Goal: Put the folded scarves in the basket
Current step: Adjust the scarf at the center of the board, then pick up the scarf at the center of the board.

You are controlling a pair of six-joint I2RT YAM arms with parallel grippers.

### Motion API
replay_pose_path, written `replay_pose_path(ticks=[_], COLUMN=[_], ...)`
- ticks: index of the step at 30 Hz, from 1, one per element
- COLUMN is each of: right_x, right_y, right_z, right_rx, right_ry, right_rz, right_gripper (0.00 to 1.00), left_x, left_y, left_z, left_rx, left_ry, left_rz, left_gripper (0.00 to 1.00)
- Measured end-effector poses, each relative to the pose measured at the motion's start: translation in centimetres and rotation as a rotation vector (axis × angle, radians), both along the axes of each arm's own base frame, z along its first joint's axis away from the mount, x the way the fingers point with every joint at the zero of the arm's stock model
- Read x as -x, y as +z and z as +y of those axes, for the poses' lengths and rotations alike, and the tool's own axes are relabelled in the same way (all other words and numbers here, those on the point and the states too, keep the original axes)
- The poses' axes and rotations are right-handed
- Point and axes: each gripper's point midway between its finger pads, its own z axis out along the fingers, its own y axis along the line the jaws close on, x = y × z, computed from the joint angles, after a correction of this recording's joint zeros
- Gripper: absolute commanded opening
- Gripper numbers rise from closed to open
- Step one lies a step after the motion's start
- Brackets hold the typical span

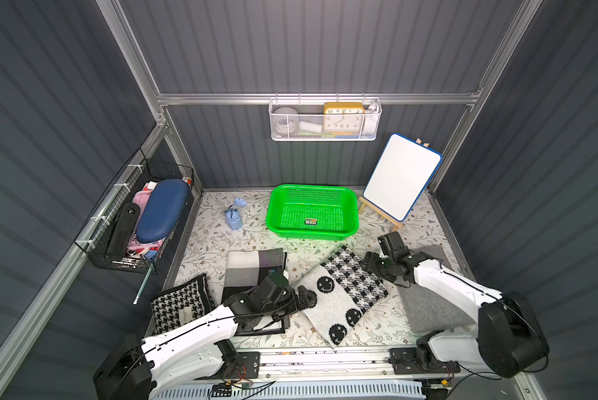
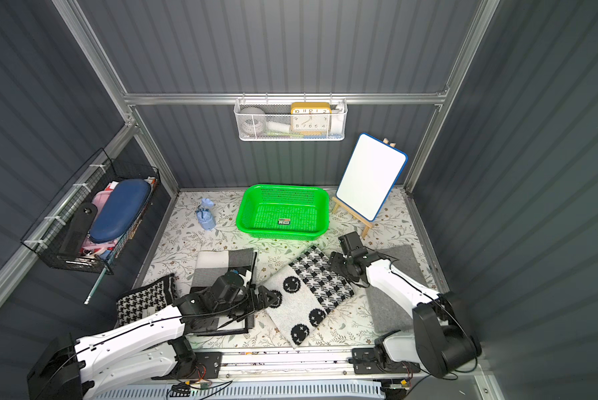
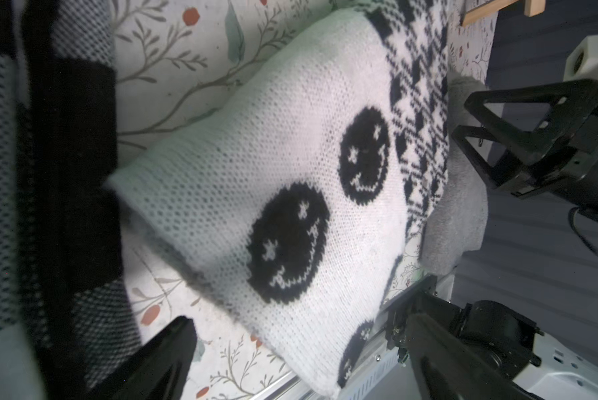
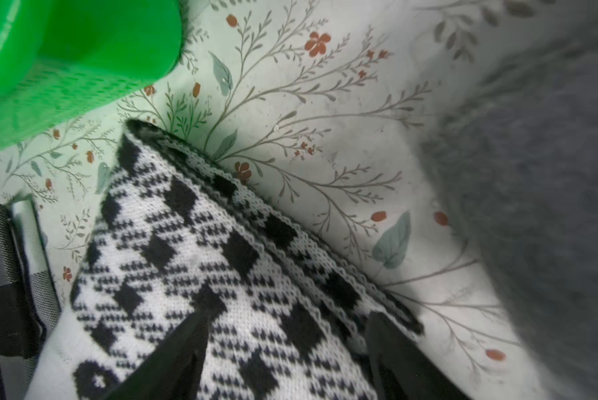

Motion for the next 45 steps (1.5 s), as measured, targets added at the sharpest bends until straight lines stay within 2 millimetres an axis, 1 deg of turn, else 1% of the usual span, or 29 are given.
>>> replay_pose_path(ticks=[3,5,8,13,16,18,19,20,22,25,28,31,34,37,40,43,45], right_x=[0.1,0.4,0.9,3.7,5.5,6.8,7.4,7.9,9.0,10.3,10.8,10.8,10.5,9.3,7.7,6.9,6.7], right_y=[-1.3,-2.1,-2.6,-2.7,-2.5,-2.3,-2.2,-2.2,-2.1,-1.9,-1.5,-1.3,-0.9,-0.1,0.1,-0.4,-0.7], right_z=[0.7,0.9,0.9,0.1,-0.3,-0.3,-0.1,0.0,0.5,1.1,1.0,-0.1,-1.4,-2.7,-3.9,-3.9,-3.3], right_rx=[-0.017,-0.024,-0.039,-0.067,-0.094,-0.113,-0.121,-0.129,-0.150,-0.174,-0.179,-0.142,-0.111,-0.127,-0.174,-0.209,-0.236], right_ry=[0.031,0.040,0.040,0.006,-0.024,-0.037,-0.040,-0.042,-0.041,-0.033,-0.043,-0.074,-0.110,-0.180,-0.243,-0.240,-0.214], right_rz=[0.045,0.075,0.083,0.078,0.056,0.041,0.035,0.032,0.026,0.019,0.005,-0.016,-0.048,-0.075,-0.081,-0.059,-0.030], right_gripper=[0.72,0.71,0.71,0.72,0.72,0.72,0.72,0.72,0.72,0.74,0.77,0.84,0.88,0.88,0.88,0.88,0.88], left_x=[0.2,0.3,0.3,-1.3,-3.3,-4.7,-5.8,-6.7,-9.1,-11.9,-13.4,-13.4,-12.9,-11.6,-10.6,-9.7,-9.3], left_y=[-1.2,-2.1,-3.5,-3.6,-3.7,-3.7,-3.8,-3.8,-3.8,-3.8,-3.8,-3.6,-2.8,-2.1,-2.4,-3.4,-3.9], left_z=[-0.4,-0.6,-0.7,-2.6,-3.7,-4.1,-4.1,-4.0,-3.7,-2.9,-2.4,-2.1,-2.0,-1.6,-1.2,-0.6,-0.4], left_rx=[-0.015,-0.032,-0.064,-0.065,-0.106,-0.123,-0.133,-0.139,-0.153,-0.171,-0.197,-0.208,-0.191,-0.163,-0.160,-0.180,-0.191], left_ry=[-0.002,-0.007,-0.005,0.000,0.020,0.036,0.051,0.062,0.093,0.130,0.140,0.129,0.113,0.088,0.063,0.055,0.052], left_rz=[0.034,0.055,0.090,0.090,0.070,0.058,0.049,0.043,0.020,-0.006,-0.026,-0.035,-0.048,-0.054,-0.042,-0.014,0.002], left_gripper=[0.99,0.99,0.99,0.99,0.99,0.99,0.99,0.99,0.99,0.99,0.99,0.99,0.99,0.99,0.99,0.99,0.99])
